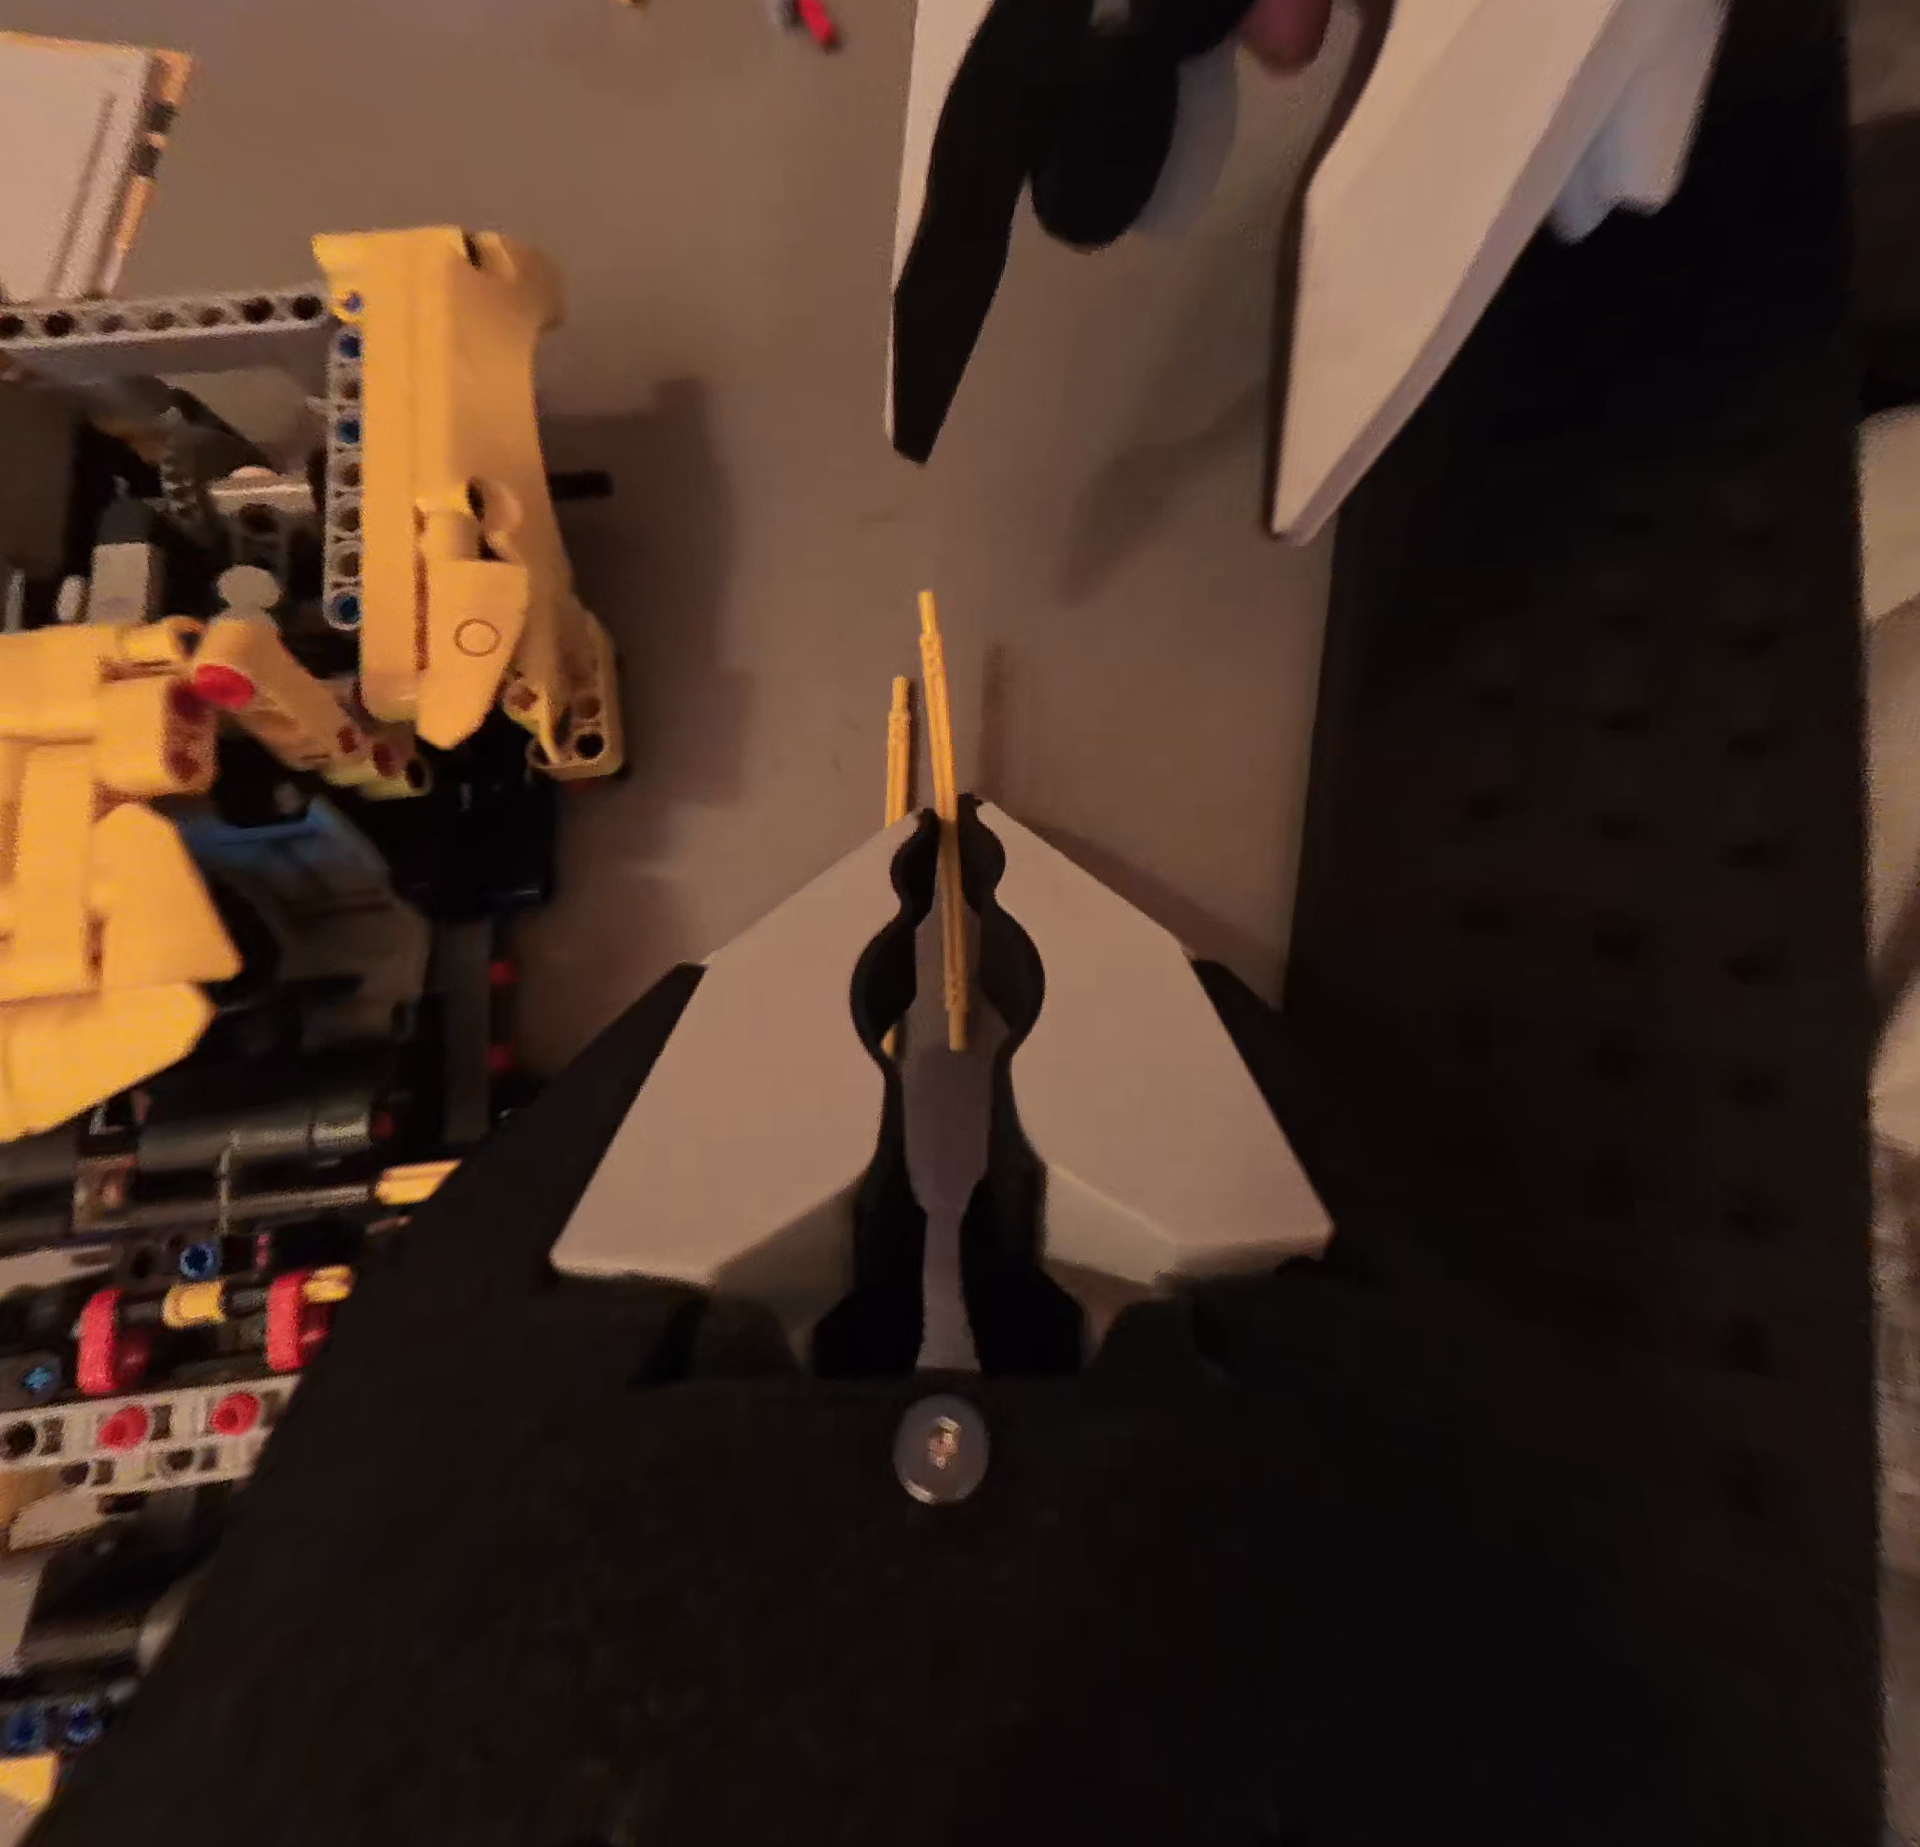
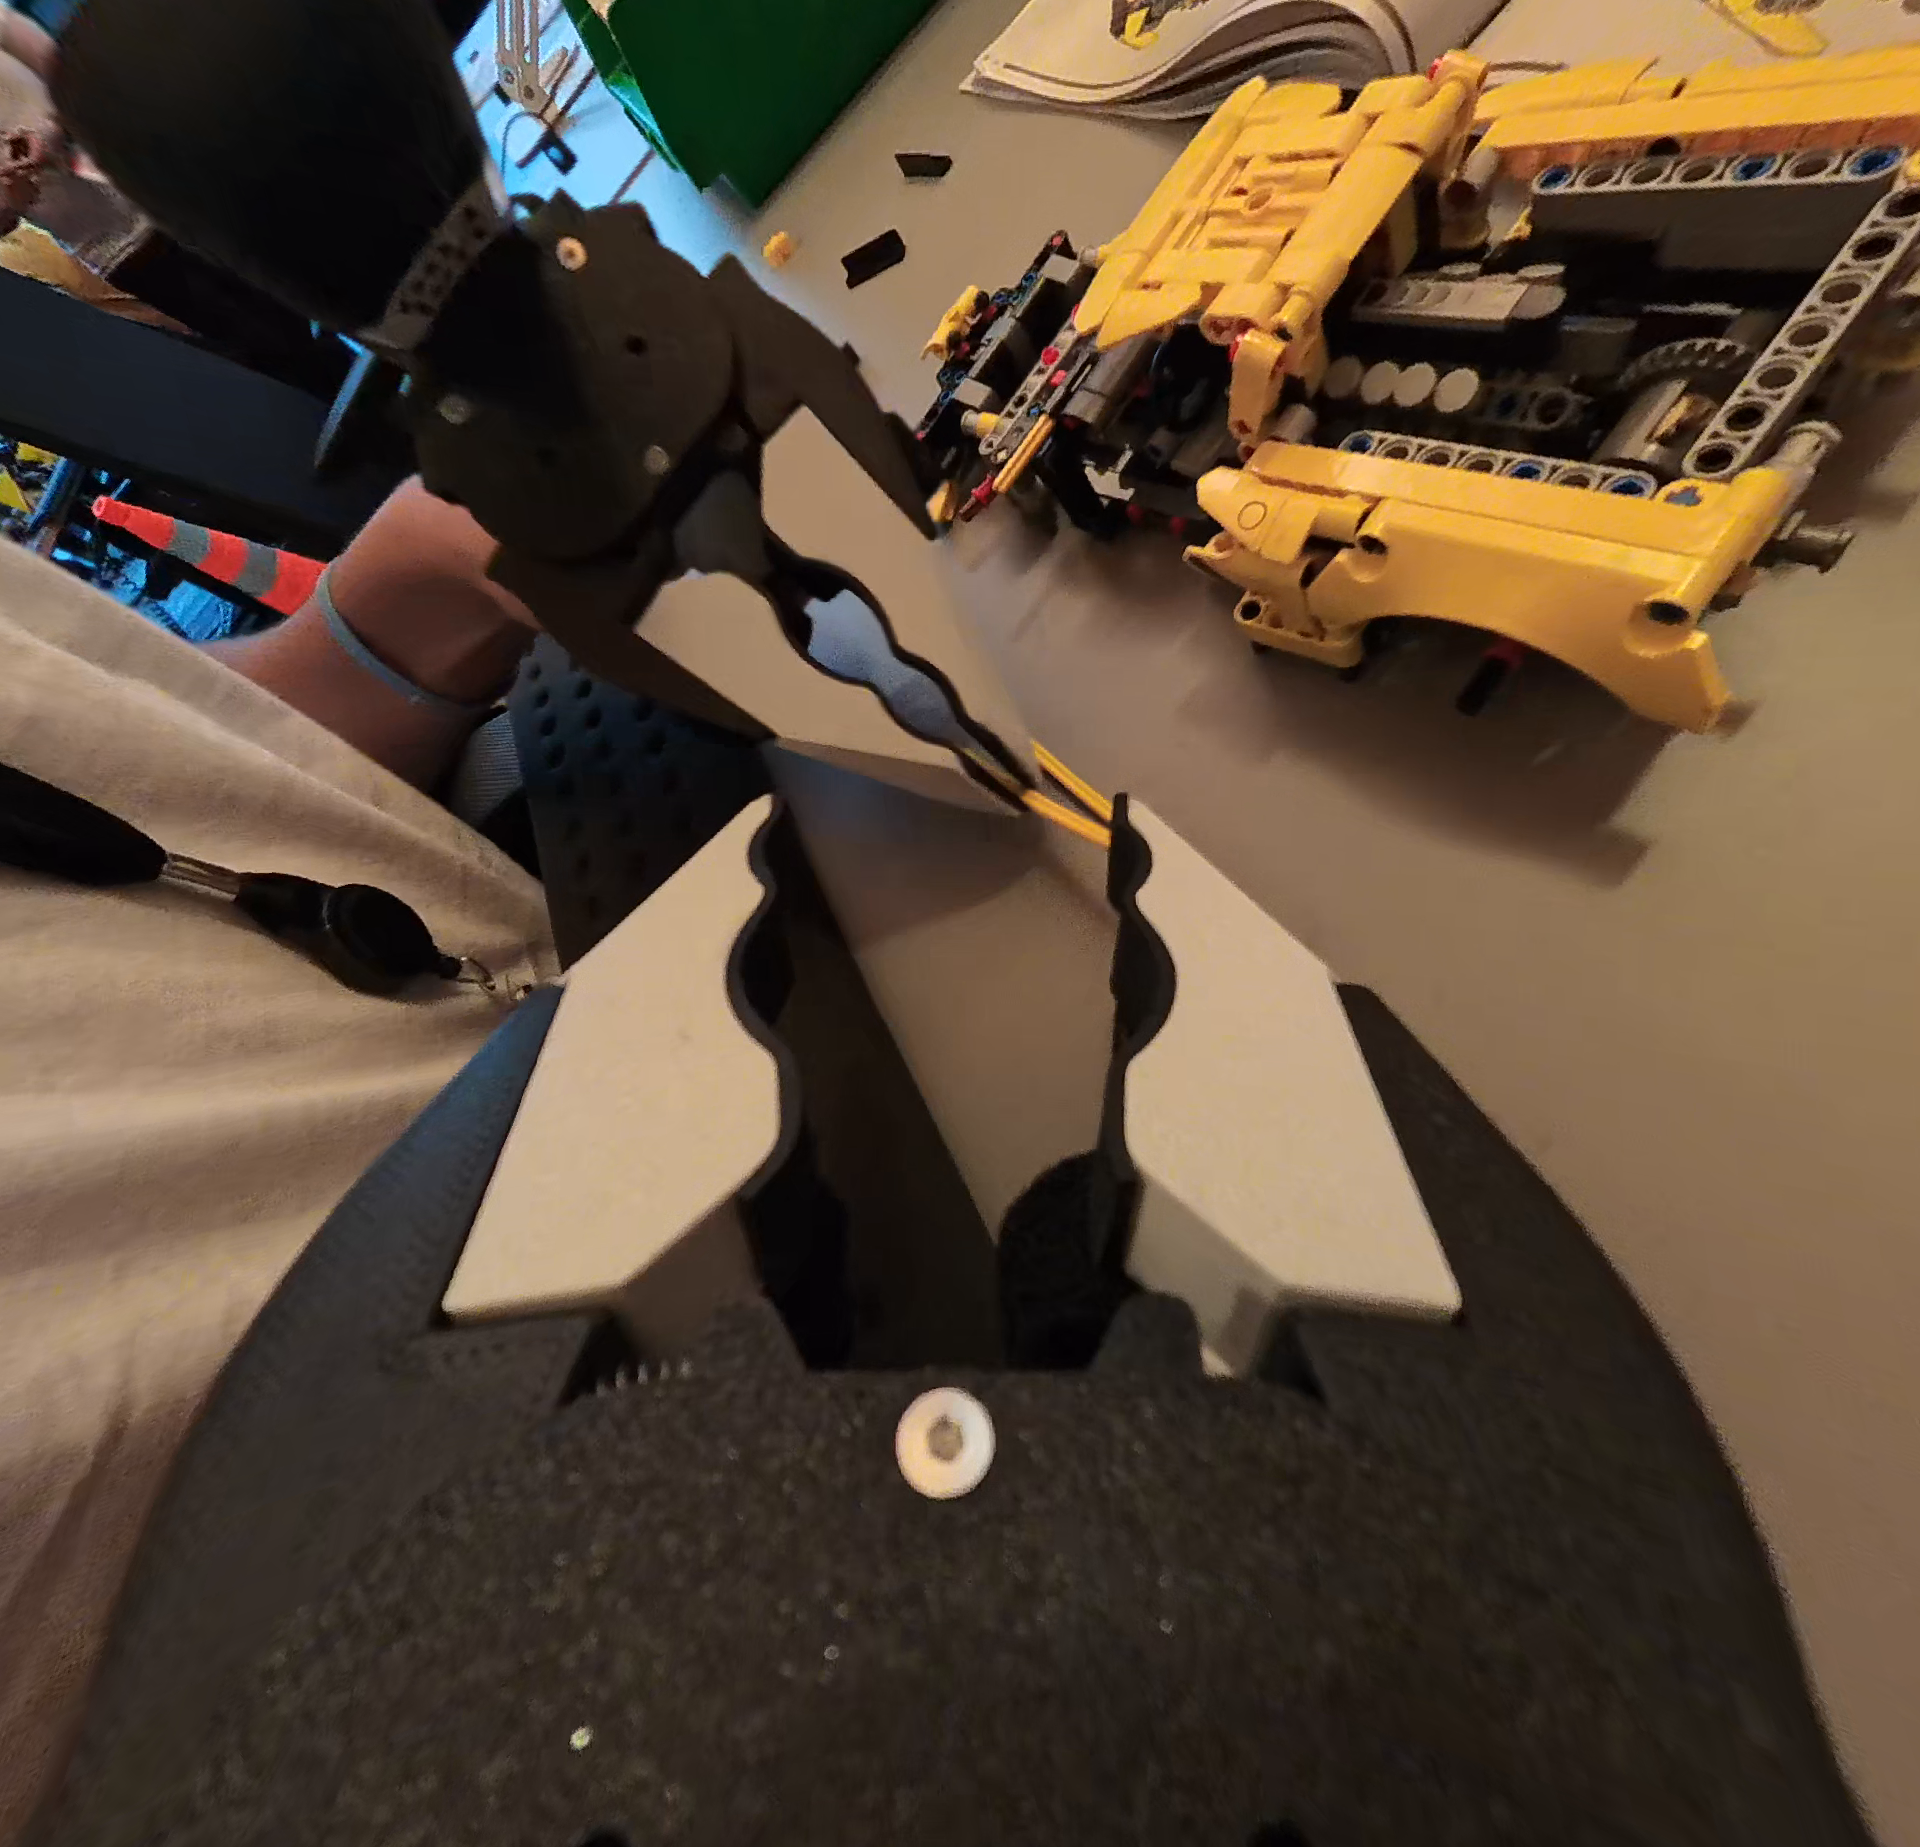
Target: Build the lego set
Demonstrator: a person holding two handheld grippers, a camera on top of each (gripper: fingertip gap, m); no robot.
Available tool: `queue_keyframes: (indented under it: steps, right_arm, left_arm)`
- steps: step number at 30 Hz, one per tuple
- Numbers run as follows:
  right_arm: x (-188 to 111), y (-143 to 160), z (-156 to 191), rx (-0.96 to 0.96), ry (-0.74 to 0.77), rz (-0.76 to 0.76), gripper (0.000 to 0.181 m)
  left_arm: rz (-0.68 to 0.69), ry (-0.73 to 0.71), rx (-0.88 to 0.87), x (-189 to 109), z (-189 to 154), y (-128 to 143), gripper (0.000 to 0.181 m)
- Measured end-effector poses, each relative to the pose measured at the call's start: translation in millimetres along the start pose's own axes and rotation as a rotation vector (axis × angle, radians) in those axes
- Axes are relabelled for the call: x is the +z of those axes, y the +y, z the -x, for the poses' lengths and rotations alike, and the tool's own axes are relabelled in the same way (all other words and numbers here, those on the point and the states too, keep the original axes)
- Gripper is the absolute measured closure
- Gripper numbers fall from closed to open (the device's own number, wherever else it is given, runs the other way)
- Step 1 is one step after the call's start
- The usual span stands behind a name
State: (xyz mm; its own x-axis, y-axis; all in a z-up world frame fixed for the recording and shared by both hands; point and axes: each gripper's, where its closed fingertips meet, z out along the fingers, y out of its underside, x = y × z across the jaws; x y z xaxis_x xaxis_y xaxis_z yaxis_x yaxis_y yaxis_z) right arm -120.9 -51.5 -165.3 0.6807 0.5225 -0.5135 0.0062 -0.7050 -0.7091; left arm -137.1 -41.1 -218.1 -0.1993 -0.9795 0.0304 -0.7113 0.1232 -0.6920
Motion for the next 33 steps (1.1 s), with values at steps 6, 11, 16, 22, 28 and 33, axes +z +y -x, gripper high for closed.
queue_keyframes:
  steps: [6,11,16,22,28,33]
  right_arm:
    - [-2,2,-2,0.004,0.002,-0.005,0.122]
    - [1,1,-2,0.012,-0.010,-0.006,0.121]
    - [7,2,0,0.008,-0.033,0.008,0.121]
    - [22,0,4,-0.003,-0.072,0.038,0.122]
    - [33,0,13,-0.040,-0.087,0.078,0.121]
    - [29,2,14,-0.031,-0.075,0.079,0.121]
  left_arm:
    - [0.045,-0.012,0.040,12,3,7,0.177]
    - [0.000,-0.090,-0.040,-12,14,11,0.161]
    - [-0.031,-0.348,-0.327,-121,58,94,0.160]
    - [0.023,-0.758,-0.666,-236,86,224,0.150]
    - [0.061,-0.778,-0.675,-225,93,243,0.151]
    - [0.019,-0.718,-0.634,-210,94,220,0.165]
